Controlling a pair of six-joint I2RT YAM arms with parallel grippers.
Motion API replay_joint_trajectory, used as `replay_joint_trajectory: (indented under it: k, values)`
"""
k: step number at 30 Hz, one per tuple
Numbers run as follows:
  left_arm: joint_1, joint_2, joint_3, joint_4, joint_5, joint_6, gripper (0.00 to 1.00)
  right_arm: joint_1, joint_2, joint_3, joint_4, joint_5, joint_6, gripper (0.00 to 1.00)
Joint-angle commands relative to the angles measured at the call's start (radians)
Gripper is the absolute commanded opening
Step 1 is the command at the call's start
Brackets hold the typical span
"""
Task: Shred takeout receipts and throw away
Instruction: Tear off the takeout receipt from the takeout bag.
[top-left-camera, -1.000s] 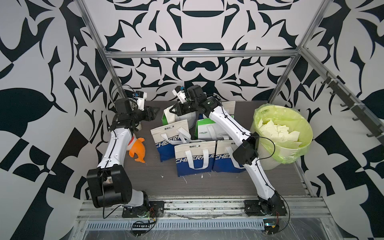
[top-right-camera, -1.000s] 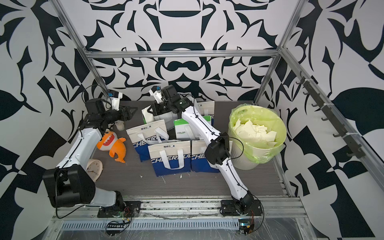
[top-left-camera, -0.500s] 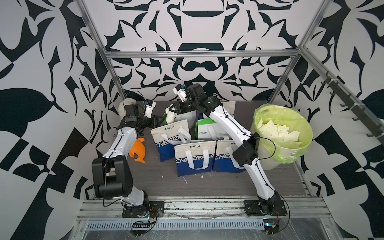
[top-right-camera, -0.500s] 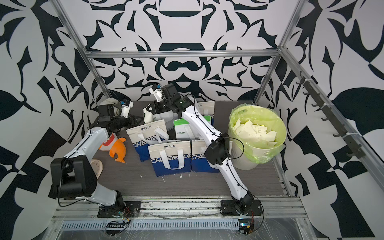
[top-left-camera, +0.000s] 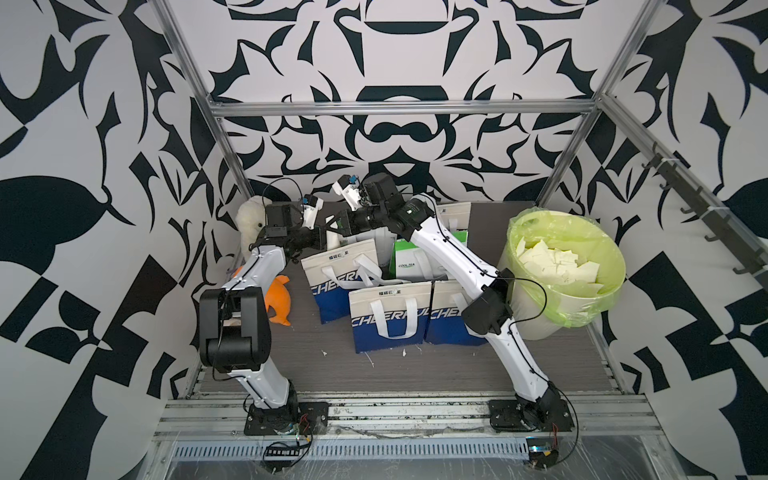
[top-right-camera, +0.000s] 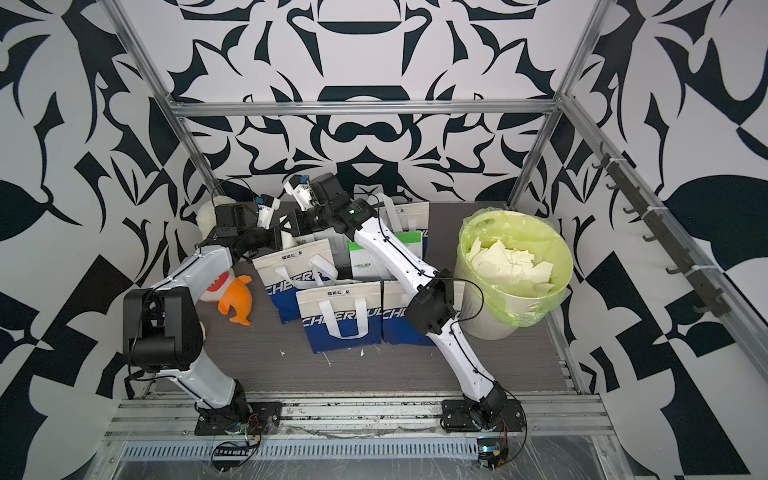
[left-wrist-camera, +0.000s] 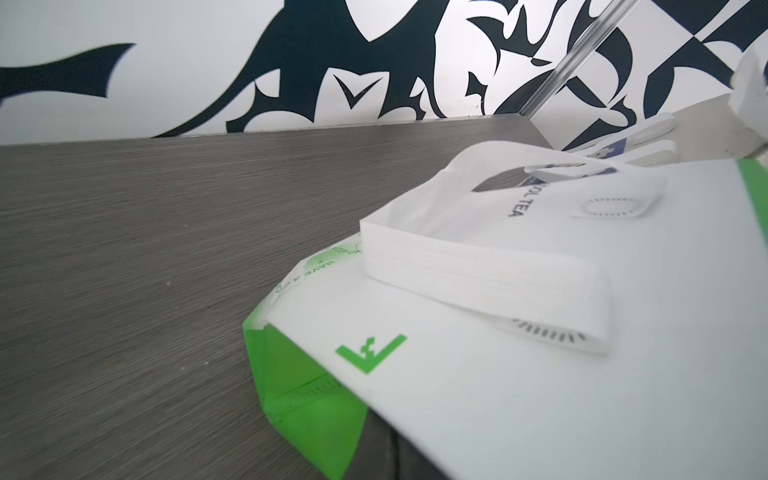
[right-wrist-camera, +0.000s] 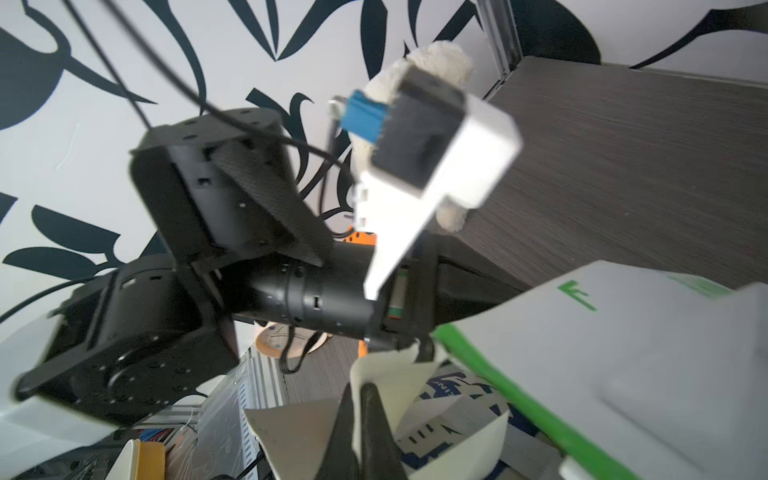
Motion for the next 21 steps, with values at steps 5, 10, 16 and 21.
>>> replay_joint_trajectory:
  k: [5, 10, 16, 21]
  values:
    - [-0.001, -0.006, 0.002, 0.023, -0.007, -0.01, 0.0, 0.029, -0.17, -0.004, 0.016, 0.025, -0.023, 0.0]
    - [-0.001, -0.008, 0.018, 0.015, -0.027, -0.027, 0.0, 0.03, -0.255, -0.04, -0.041, 0.095, -0.06, 0.0]
    - [-0.001, -0.11, -0.031, 0.051, -0.144, -0.033, 0.76, 0.029, -0.39, -0.085, -0.182, 0.257, -0.164, 0.0]
    - [0.002, -0.264, -0.102, 0.08, -0.207, -0.035, 1.0, 0.03, -0.519, -0.192, -0.247, 0.316, -0.224, 0.0]
